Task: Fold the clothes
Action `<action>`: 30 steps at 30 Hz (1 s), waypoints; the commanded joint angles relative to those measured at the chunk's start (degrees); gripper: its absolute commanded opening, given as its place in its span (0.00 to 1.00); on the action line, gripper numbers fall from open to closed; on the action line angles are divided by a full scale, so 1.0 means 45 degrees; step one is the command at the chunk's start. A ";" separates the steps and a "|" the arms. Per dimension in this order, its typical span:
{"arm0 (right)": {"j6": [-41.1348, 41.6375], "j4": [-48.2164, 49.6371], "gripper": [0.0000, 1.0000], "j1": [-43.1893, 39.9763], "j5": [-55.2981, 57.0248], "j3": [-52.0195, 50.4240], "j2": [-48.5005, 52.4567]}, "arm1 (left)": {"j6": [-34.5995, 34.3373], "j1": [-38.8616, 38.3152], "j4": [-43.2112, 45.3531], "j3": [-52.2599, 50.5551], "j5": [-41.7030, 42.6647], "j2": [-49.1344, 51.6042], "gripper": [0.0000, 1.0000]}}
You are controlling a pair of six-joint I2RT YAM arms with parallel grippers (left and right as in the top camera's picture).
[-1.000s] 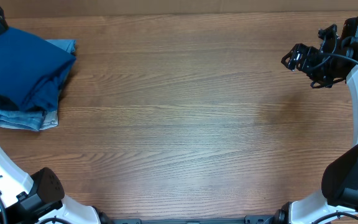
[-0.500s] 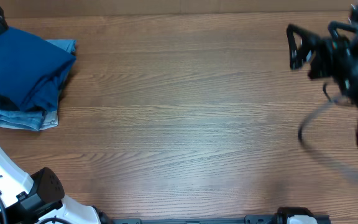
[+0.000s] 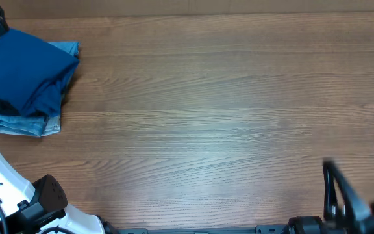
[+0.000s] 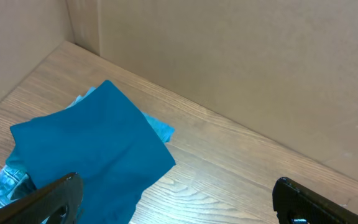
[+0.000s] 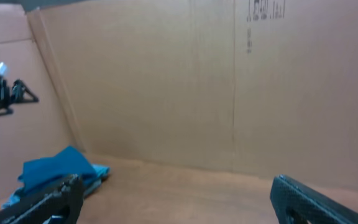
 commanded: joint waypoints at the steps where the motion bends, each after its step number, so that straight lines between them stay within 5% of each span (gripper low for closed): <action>1: -0.0029 -0.1025 1.00 0.0083 0.0214 -0.0704 -0.0971 | -0.0083 0.0000 0.0015 0.0068 0.0175 -0.0053 1.00; 14: -0.0029 -0.0821 1.00 0.0083 0.0214 -0.5756 -0.4498 | -0.0078 0.0000 0.0015 0.0068 0.0175 -0.0053 1.00; 30: -0.0024 0.6445 1.00 0.0083 0.0209 -1.3508 -0.6445 | -0.0078 0.0000 0.0015 0.0068 0.0175 -0.0053 1.00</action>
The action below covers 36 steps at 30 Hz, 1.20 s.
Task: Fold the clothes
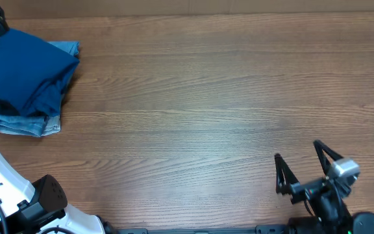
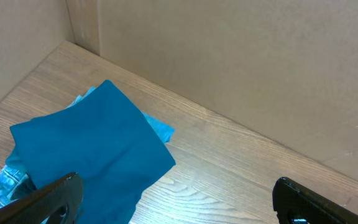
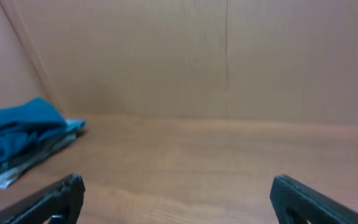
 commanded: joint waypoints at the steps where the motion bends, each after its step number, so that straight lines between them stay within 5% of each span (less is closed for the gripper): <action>1: 0.0015 0.1525 1.00 0.0083 0.0112 -0.1360 -0.0398 | -0.0078 0.0000 0.0010 0.0068 0.0165 -0.0053 1.00; 17: 0.0015 0.9564 1.00 0.0049 0.1093 -0.4682 -0.0398 | -0.0078 0.0000 0.0010 0.0068 0.0165 -0.0053 1.00; 31: 0.0015 1.2512 1.00 0.0044 0.1355 -0.6785 -0.0398 | -0.0078 0.0000 0.0010 0.0068 0.0165 -0.0053 1.00; 36: 0.0015 1.1812 1.00 0.0044 0.1360 -0.6892 -0.0398 | -0.0078 0.0000 0.0010 0.0068 0.0165 -0.0053 1.00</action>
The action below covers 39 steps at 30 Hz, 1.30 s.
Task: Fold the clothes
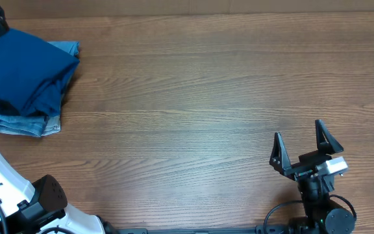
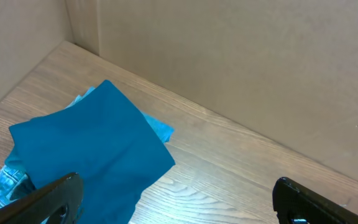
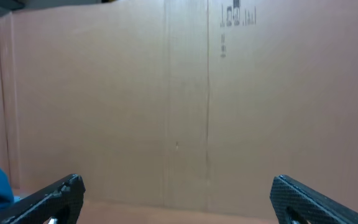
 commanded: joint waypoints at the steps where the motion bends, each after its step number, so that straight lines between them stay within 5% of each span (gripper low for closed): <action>1: 0.0010 -0.0471 1.00 0.0049 0.0146 -0.0136 -0.0151 | -0.0083 0.0000 0.0010 0.0068 0.0136 -0.0053 1.00; 17: 0.0015 -0.5474 1.00 0.0049 0.1190 -0.0136 -0.0151 | -0.0087 0.0000 0.0010 0.0068 0.0136 -0.0053 1.00; 39: 0.0015 -0.5421 1.00 0.0049 0.1185 -0.0136 -0.0151 | -0.0083 0.0000 0.0010 0.0068 0.0136 -0.0053 1.00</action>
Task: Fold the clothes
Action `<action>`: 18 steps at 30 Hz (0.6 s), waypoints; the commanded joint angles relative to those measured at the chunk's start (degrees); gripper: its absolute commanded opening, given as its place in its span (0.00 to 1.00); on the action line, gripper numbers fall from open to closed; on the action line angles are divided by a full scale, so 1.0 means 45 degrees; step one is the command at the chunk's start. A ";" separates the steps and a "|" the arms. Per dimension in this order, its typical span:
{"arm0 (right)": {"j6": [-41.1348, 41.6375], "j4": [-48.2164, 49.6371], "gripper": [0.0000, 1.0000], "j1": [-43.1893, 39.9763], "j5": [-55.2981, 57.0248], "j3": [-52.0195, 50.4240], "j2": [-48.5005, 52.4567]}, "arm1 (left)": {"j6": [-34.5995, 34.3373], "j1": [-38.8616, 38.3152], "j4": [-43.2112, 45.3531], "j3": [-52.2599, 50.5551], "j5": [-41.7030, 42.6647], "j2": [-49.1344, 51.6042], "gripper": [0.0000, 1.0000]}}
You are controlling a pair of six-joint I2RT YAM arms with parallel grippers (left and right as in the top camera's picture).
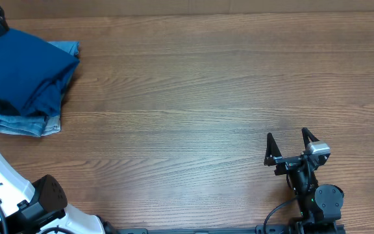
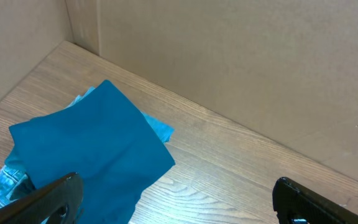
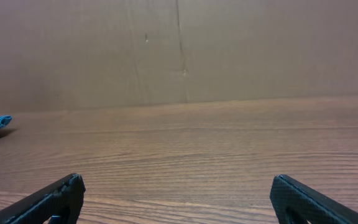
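A folded dark blue cloth (image 1: 21,68) lies on a pile at the table's far left corner. Light denim (image 1: 24,125) sticks out from under it. The left wrist view shows the same blue cloth (image 2: 86,149) just below my left gripper (image 2: 176,183), which is open and holds nothing. My right gripper (image 1: 287,138) hovers near the front right of the table, far from the pile. It is open and empty (image 3: 176,182), and the pile shows only as a blue sliver at that view's left edge.
Brown cardboard walls (image 2: 229,68) close in the wooden table (image 1: 200,84) at the back and the left. My left arm's white base (image 1: 2,179) stands at the front left corner.
My right gripper has drawn back slightly toward the front edge and tipped down. Its view now shows the tabletop instead of the cardboard wall. The left gripper and the clothes have not moved.
My right gripper was first at the far right front edge, partly out of view. Then it was further in at the front right, then raised facing the back wall, and now it points low across the table. The left gripper stayed open over the unchanged pile.
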 commanded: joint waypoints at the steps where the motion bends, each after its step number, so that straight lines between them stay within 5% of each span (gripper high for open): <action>1: 0.0024 0.0053 1.00 0.0049 0.0175 -0.0131 -0.0151 | -0.0078 0.0000 0.0010 0.0068 0.0136 -0.0053 1.00; 9: 0.0019 0.0058 1.00 0.0049 0.0170 -0.0131 -0.0151 | -0.0078 0.0019 -0.0165 0.0068 0.0126 -0.0656 1.00; 18: 0.0019 0.0053 1.00 0.0049 0.0170 -0.0131 -0.0151 | 0.0083 -0.0005 -0.1093 0.0068 -0.0102 -0.5867 1.00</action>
